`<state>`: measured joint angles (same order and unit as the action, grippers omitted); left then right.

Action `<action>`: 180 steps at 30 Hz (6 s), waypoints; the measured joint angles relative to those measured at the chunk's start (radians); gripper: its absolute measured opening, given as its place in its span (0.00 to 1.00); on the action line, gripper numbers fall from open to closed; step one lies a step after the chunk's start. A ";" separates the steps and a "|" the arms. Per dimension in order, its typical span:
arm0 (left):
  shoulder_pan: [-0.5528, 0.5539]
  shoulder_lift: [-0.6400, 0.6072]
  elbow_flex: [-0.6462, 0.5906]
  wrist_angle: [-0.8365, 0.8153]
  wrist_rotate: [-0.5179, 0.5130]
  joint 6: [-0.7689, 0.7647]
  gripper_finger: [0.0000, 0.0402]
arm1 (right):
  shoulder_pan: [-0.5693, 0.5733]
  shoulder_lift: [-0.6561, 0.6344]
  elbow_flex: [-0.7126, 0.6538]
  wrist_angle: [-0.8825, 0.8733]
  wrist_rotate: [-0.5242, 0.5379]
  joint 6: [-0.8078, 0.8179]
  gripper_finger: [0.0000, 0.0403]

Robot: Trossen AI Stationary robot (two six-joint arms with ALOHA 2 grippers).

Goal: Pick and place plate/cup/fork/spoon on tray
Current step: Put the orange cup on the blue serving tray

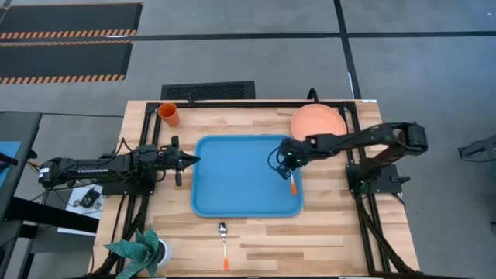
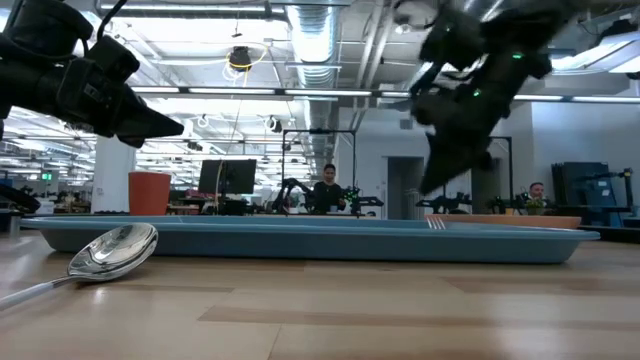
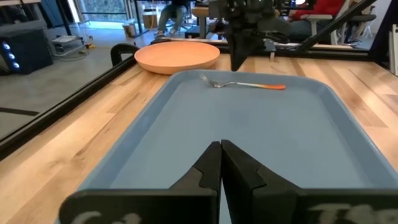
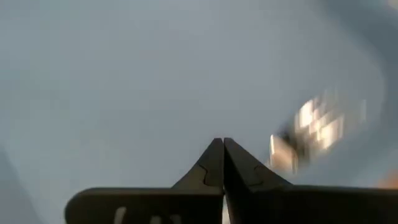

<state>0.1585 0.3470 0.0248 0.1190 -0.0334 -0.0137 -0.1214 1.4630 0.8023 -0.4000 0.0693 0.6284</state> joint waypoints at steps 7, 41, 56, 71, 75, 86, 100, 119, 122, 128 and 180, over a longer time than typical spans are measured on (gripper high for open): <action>0.000 0.000 0.000 0.003 0.000 0.023 0.00 | 0.060 -0.172 -0.283 0.591 0.192 -0.213 0.02; 0.330 0.638 0.701 -0.771 -0.056 0.031 0.00 | -0.012 -0.249 -0.793 1.663 0.172 -0.551 0.03; 0.653 1.043 1.062 -1.144 -0.165 0.280 0.05 | -0.020 -0.248 -0.793 1.649 0.164 -0.558 0.03; 0.711 1.190 1.103 -1.118 -0.454 0.256 0.40 | -0.021 -0.248 -0.793 1.630 0.164 -0.558 0.03; 0.734 1.191 1.103 -1.121 -0.431 0.253 0.42 | -0.021 -0.248 -0.793 1.630 0.164 -0.558 0.03; 0.809 1.191 1.091 -1.145 -0.348 0.226 0.39 | -0.021 -0.248 -0.793 1.630 0.164 -0.557 0.03; 0.811 1.191 1.086 -1.163 -0.333 0.276 0.22 | -0.021 -0.248 -0.793 1.630 0.164 -0.556 0.03; 0.802 1.149 1.092 -1.188 -0.312 0.363 0.01 | -0.021 -0.248 -0.793 1.629 0.164 -0.557 0.03; 0.789 1.102 1.092 -1.206 -0.277 0.377 0.01 | -0.021 -0.248 -0.793 1.628 0.164 -0.557 0.03; 0.717 1.001 1.093 -1.254 -0.157 0.394 0.00 | -0.021 -0.248 -0.793 1.627 0.164 -0.557 0.03; 0.160 0.964 1.011 -1.152 -0.051 0.014 0.00 | -0.038 -0.248 -0.783 1.582 0.166 -0.548 0.03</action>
<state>0.3190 1.3106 1.0355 -1.0332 -0.0846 0.0002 -0.1596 1.2152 0.0193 1.1818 0.2356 0.0807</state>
